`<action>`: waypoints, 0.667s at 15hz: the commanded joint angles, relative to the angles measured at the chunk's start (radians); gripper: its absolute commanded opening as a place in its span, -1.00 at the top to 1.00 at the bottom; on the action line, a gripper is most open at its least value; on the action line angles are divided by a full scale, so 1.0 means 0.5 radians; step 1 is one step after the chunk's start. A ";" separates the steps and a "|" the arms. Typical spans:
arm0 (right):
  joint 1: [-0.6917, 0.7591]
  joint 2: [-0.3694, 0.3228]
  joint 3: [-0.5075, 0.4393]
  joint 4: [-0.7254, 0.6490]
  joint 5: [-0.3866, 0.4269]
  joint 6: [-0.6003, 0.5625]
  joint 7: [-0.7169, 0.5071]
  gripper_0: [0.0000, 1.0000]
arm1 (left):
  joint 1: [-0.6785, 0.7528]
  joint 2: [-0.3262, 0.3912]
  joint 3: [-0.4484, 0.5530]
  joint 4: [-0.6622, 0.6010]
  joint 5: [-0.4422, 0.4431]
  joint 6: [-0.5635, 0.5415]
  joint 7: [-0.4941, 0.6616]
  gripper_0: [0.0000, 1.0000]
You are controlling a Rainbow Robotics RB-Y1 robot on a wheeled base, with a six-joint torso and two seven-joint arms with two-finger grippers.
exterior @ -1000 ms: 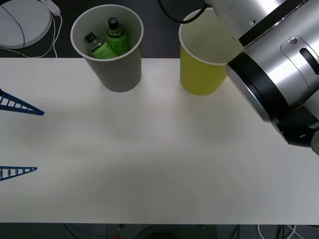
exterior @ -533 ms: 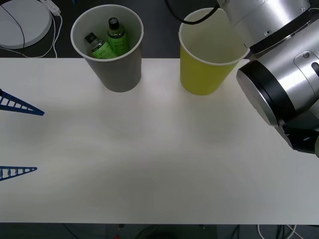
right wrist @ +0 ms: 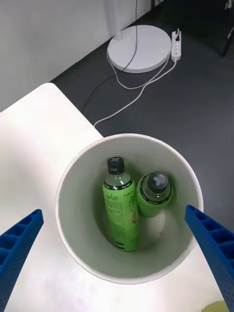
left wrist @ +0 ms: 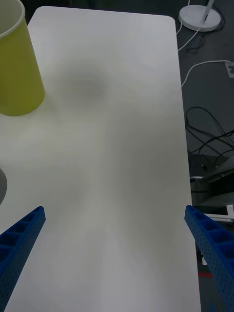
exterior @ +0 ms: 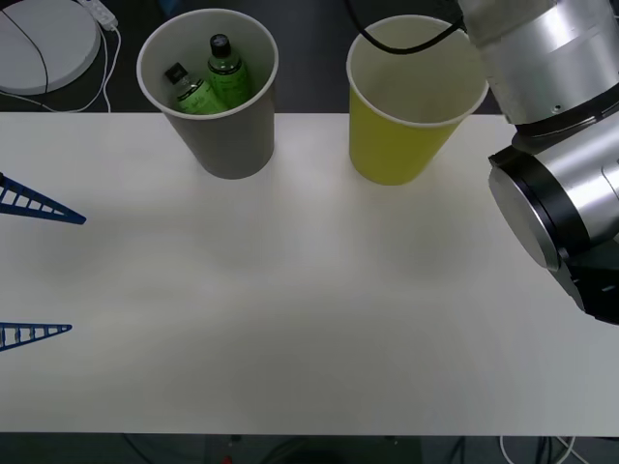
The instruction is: Put the can into the green bin and the plastic bottle into the gray bin
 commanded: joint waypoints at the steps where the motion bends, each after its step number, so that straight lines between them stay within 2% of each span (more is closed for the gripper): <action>1: 0.118 -0.028 -0.028 -0.187 0.000 -0.072 0.022 -1.00 | 0.000 0.000 0.000 0.000 0.000 0.000 0.000 -1.00; 10: 0.566 -0.160 -0.065 -0.825 -0.089 -0.133 0.157 -1.00 | 0.000 0.000 0.000 0.000 0.000 0.000 0.000 -1.00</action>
